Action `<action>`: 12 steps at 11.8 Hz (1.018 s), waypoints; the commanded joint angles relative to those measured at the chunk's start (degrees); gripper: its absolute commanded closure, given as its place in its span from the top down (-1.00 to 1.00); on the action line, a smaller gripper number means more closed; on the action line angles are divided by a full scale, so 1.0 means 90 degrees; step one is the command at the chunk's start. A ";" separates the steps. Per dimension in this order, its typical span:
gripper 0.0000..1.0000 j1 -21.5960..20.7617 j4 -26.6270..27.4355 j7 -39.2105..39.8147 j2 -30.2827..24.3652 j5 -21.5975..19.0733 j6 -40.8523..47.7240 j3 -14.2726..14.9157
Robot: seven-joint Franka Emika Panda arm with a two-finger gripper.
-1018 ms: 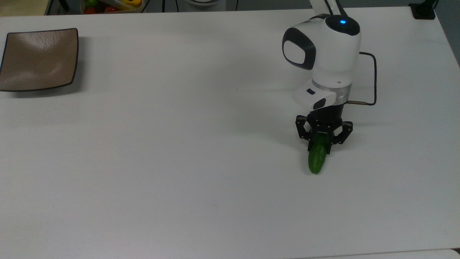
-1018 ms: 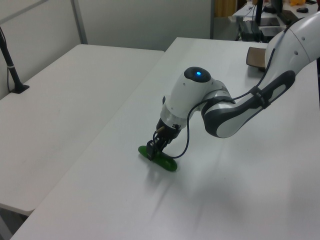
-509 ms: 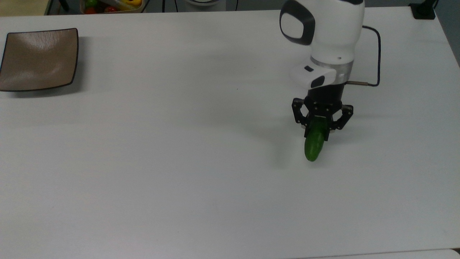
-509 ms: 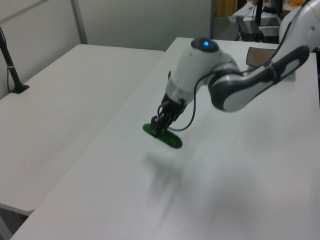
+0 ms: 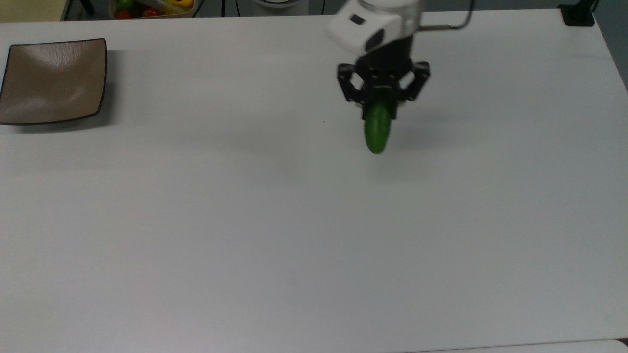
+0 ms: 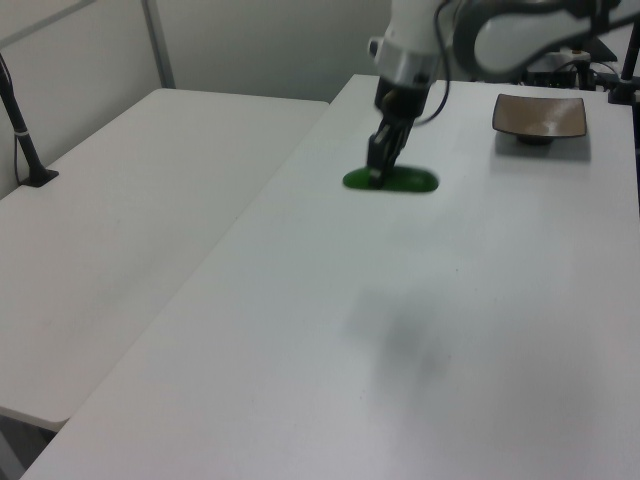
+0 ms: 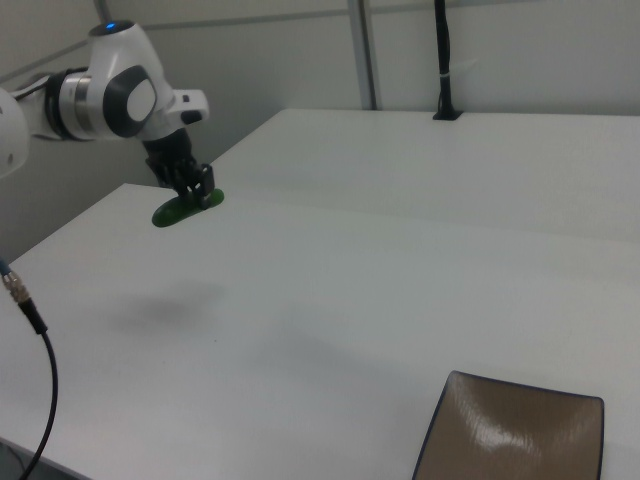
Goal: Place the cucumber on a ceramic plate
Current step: 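Lift the cucumber and carry it toward the brown ceramic plate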
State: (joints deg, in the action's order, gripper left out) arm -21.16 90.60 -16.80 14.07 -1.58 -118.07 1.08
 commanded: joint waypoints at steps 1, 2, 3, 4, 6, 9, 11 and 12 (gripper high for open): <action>-0.91 0.0883 0.0490 0.2281 -0.0917 -0.0644 0.0831 -0.0022; -0.91 0.1225 0.0500 0.2693 -0.1112 -0.0703 0.0950 -0.0022; -0.91 0.1586 0.0548 0.3103 -0.1249 -0.0704 0.1028 -0.0022; -0.90 0.2006 0.0636 0.3581 -0.1386 -0.0723 0.1048 -0.0022; -0.89 0.2806 0.0666 0.4392 -0.1446 -0.0801 0.1059 -0.0022; -0.88 0.3843 0.0763 0.5750 -0.1417 -0.0850 0.1059 0.0056; -0.86 0.4293 0.0851 0.6366 -0.1252 -0.0850 0.0971 0.0250; -0.84 0.4324 0.0852 0.6630 -0.1135 -0.0840 0.0951 0.0513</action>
State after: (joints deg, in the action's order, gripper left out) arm 16.35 96.41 37.21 3.10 -8.06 -108.74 2.51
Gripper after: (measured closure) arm 0.520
